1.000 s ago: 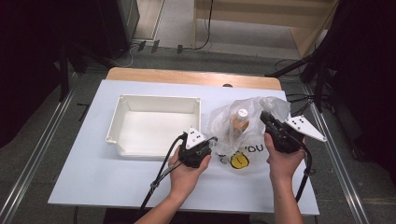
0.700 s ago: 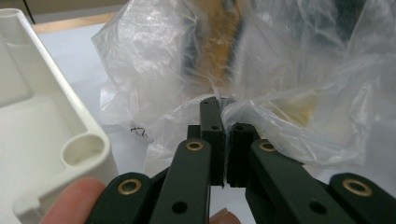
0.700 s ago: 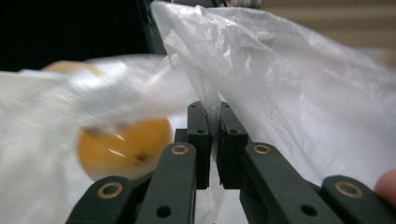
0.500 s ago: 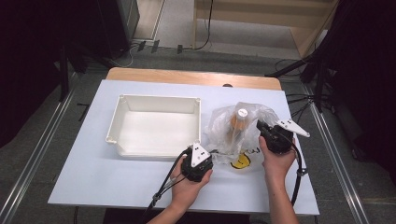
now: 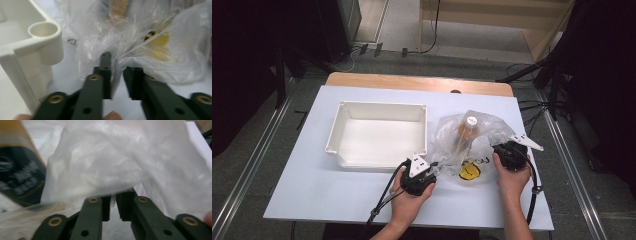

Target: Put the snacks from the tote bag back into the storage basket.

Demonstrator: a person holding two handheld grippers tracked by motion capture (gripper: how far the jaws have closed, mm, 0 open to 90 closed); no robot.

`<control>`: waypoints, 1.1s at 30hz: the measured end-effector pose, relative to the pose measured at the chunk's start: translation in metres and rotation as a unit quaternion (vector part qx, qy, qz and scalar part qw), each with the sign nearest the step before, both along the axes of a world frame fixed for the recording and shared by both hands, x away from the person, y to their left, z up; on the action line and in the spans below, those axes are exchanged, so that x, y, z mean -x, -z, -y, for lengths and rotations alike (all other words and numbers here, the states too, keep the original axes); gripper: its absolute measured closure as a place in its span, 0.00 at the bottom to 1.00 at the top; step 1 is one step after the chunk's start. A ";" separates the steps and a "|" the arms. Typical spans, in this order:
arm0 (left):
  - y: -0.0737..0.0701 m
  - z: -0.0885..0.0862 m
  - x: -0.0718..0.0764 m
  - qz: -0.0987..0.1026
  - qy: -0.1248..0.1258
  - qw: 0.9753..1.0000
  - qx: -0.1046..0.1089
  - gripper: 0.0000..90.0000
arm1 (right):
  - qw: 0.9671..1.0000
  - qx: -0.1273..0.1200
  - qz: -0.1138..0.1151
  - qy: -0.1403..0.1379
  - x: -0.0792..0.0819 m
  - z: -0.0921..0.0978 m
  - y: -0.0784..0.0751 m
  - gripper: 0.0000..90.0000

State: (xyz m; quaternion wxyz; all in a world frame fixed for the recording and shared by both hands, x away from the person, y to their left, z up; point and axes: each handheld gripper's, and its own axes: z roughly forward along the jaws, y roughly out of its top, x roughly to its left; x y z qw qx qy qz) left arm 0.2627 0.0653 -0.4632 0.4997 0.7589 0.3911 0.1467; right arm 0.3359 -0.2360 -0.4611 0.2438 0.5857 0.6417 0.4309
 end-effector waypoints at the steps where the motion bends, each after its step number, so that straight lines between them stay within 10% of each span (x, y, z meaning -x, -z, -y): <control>1: -0.002 0.001 0.002 0.007 -0.002 1.000 0.000 0.67 | 1.000 0.000 0.013 -0.010 0.003 -0.001 -0.003 0.86; 12: -0.041 0.005 0.018 0.069 0.017 0.996 0.048 0.18 | 0.996 -0.008 0.081 -0.030 0.043 -0.006 -0.031 0.31; 25: -0.077 0.007 0.004 0.088 0.006 0.994 0.062 0.19 | 0.991 0.004 0.128 -0.025 0.071 0.001 -0.062 0.18; 33: -0.081 0.009 -0.011 0.079 -0.016 0.995 0.053 0.51 | 0.988 -0.002 0.155 -0.012 0.071 0.011 -0.081 0.18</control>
